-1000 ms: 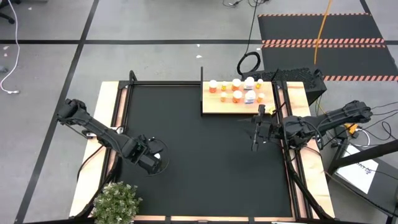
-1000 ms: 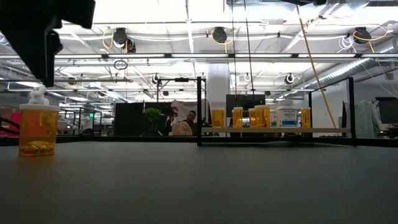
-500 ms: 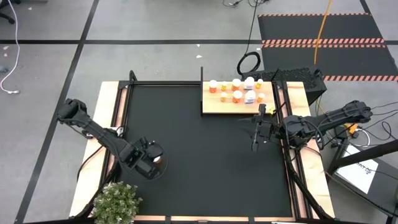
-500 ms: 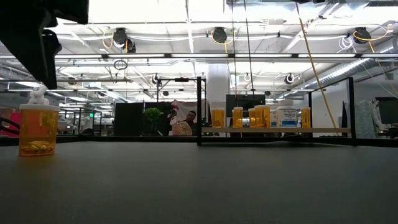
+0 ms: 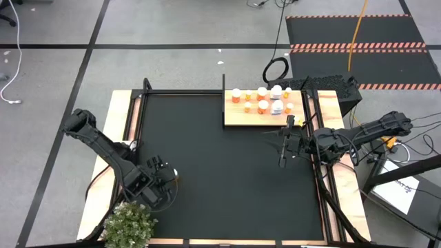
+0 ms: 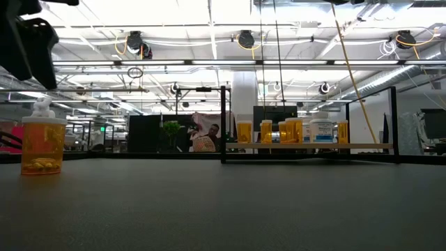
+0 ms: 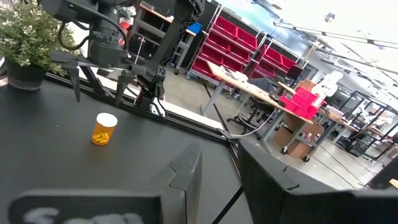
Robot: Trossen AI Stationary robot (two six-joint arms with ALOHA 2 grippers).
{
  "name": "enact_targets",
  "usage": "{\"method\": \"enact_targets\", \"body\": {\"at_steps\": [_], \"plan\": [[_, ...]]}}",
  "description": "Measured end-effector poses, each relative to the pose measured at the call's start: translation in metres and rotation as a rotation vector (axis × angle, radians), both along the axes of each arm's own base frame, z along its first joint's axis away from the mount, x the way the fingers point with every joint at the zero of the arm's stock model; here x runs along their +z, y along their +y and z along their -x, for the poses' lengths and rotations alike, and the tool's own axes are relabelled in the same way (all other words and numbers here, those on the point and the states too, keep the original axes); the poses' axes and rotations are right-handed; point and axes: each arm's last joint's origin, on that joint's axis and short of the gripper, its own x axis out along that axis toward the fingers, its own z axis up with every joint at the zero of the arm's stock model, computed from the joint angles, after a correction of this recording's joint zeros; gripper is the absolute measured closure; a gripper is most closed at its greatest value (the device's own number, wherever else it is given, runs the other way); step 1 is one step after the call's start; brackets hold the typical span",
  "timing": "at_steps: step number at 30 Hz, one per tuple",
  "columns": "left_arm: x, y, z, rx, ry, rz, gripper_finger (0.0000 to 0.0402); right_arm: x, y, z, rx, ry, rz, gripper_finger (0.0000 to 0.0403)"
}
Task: Pick and place medicine bottles onto shelf by color
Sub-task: Put the large orange pill bottle on the shelf aligned with the other large orange pill bottle
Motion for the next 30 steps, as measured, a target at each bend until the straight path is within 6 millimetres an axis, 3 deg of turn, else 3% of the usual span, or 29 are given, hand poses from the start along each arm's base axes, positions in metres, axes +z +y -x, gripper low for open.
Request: {"method": "enact_targets", "body": {"at_steps": [6,14,30], "plan": [[-0.002,-0.004,0.011,0.030,0.003,-0.038,0.0025,0.000,0.000,0.000,0.000,0.000,0.001,0.0307],[-0.031,0.003,0.020,0.074,0.051,-0.024,0.0025,0.000,0.000,0.000,0.000,0.000,0.003,0.0307],[-0.070,0.021,0.021,0.098,0.122,0.062,0.0025,0.000,0.000,0.000,0.000,0.001,0.007,0.0307]]}}
